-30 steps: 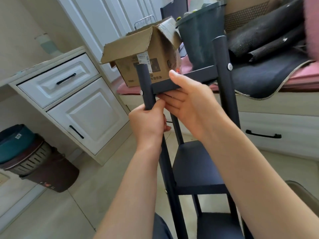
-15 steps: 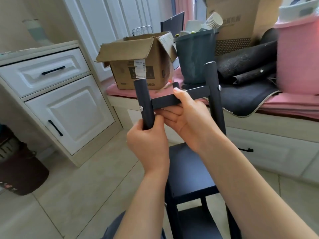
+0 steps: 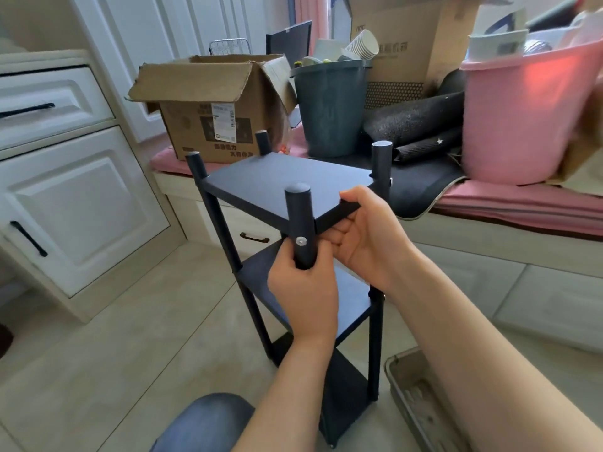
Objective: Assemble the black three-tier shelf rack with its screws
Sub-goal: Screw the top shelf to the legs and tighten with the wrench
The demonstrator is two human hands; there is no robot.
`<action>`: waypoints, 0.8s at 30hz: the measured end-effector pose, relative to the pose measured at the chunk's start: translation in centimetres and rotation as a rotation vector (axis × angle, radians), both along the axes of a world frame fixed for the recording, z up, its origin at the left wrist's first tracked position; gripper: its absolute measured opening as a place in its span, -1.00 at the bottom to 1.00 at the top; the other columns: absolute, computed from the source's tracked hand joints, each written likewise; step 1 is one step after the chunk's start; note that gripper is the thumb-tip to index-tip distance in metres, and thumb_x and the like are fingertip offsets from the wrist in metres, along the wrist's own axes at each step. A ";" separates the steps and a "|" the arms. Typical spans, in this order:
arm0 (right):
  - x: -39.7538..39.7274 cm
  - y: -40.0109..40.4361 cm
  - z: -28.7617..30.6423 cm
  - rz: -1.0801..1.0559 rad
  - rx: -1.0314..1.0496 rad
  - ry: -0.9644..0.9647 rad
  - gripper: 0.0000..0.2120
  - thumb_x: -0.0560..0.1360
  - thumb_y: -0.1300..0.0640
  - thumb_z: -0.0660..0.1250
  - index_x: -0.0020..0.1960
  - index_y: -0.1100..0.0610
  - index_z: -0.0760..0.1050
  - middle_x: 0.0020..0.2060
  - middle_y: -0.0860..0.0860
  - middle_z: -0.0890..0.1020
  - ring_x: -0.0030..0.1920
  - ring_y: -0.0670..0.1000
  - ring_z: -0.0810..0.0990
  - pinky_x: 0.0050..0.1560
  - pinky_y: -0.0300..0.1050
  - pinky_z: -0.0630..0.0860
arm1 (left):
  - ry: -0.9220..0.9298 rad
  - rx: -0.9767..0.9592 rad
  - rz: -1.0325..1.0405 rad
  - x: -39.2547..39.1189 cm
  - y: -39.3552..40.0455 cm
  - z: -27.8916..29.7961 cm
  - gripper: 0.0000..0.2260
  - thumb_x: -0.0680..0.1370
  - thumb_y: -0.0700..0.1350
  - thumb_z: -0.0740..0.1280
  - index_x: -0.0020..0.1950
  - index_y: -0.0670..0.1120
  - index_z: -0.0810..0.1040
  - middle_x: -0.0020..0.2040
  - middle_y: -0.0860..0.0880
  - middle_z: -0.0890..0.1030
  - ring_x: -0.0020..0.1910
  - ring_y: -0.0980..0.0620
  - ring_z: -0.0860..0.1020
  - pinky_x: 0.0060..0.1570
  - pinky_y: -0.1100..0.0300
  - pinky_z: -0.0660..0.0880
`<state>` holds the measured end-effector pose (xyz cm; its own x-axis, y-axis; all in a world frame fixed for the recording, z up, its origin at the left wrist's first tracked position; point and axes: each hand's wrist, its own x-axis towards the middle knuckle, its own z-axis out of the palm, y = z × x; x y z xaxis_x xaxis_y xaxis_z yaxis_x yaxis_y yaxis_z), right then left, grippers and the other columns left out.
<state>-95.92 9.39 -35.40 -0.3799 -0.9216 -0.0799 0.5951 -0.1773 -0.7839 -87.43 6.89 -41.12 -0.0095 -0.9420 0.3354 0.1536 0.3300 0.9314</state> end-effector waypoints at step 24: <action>-7.7 7.9 -2.7 0.023 0.218 0.295 -0.60 0.66 -0.02 0.18 0.16 0.30 0.57 0.04 0.21 0.70 0.08 0.12 0.70 0.02 -0.08 0.65 | -0.069 0.259 -0.854 0.4 1.0 0.9 -0.71 0.20 -0.02 0.68 -0.13 0.11 0.73 -0.10 0.06 0.74 0.03 0.07 0.71 -0.02 0.30 0.59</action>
<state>-103.63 17.32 -38.08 -0.3957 -0.9034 -0.1650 0.3395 0.0230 -0.9403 -87.00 7.84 -40.22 -0.7546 -0.6505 0.0859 0.1915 -0.0931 0.9771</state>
